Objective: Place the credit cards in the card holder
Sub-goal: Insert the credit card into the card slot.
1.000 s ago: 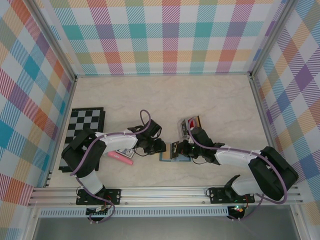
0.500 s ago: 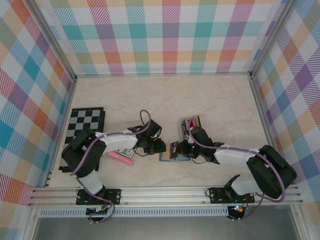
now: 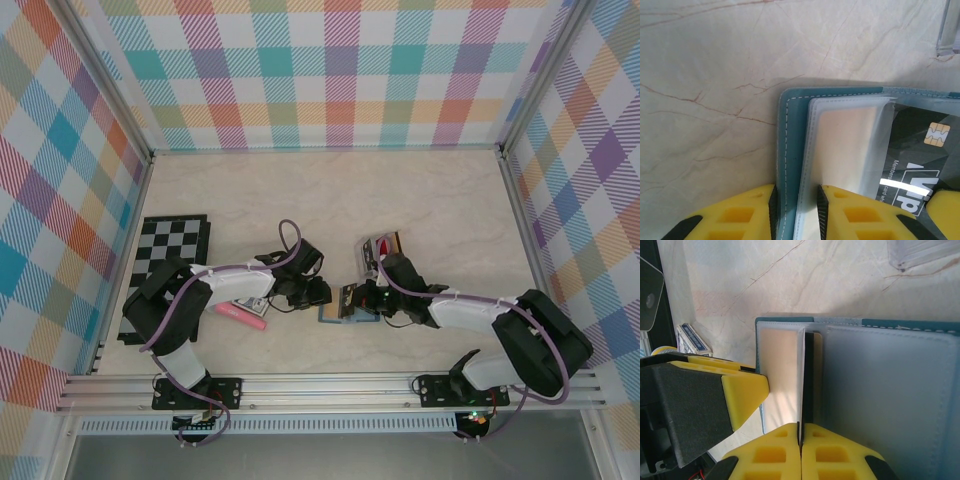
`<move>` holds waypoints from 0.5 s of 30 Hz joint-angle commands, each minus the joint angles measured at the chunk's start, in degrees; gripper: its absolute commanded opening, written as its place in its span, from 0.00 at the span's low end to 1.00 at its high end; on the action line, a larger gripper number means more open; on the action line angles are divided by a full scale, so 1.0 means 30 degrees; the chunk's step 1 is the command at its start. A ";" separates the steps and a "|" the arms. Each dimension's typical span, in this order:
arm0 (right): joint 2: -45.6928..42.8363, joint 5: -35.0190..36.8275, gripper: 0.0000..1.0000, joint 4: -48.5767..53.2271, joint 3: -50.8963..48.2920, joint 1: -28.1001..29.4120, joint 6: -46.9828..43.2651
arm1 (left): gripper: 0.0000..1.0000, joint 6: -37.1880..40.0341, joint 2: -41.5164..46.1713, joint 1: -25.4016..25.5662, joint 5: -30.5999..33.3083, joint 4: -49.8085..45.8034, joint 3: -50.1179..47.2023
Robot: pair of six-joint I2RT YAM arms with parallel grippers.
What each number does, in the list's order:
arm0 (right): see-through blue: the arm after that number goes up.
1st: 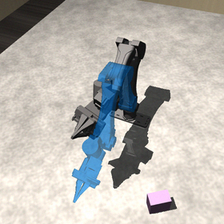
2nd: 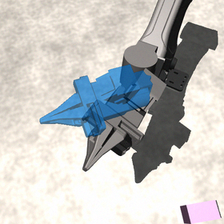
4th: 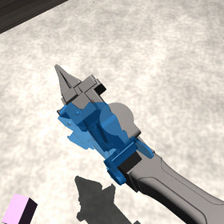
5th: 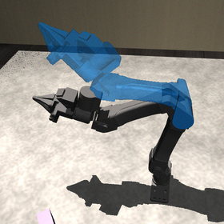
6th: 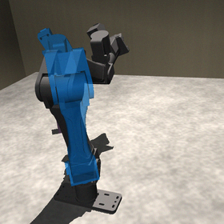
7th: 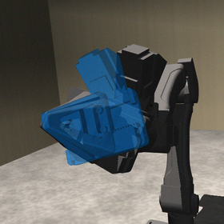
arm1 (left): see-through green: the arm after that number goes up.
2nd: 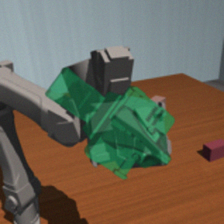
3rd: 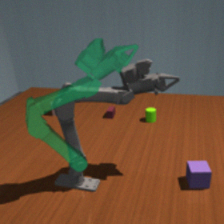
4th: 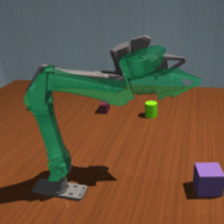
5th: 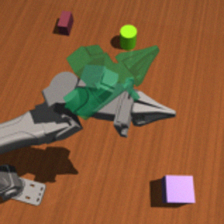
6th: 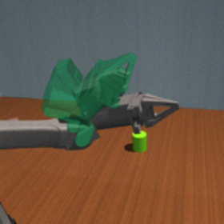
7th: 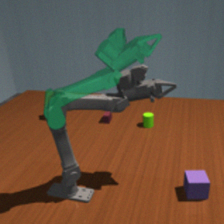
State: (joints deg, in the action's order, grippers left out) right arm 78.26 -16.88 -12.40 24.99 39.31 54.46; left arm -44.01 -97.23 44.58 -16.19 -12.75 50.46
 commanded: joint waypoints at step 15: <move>-0.0589 -0.3491 0.04 0.1879 -0.0230 -0.0586 -0.1807 | 0.26 -0.0242 -0.0226 0.0438 0.0416 -0.0013 -0.0437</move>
State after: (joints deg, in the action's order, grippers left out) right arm 76.79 -21.19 -9.28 25.06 37.43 51.75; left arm -44.10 -97.10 44.77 -15.90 -12.45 50.39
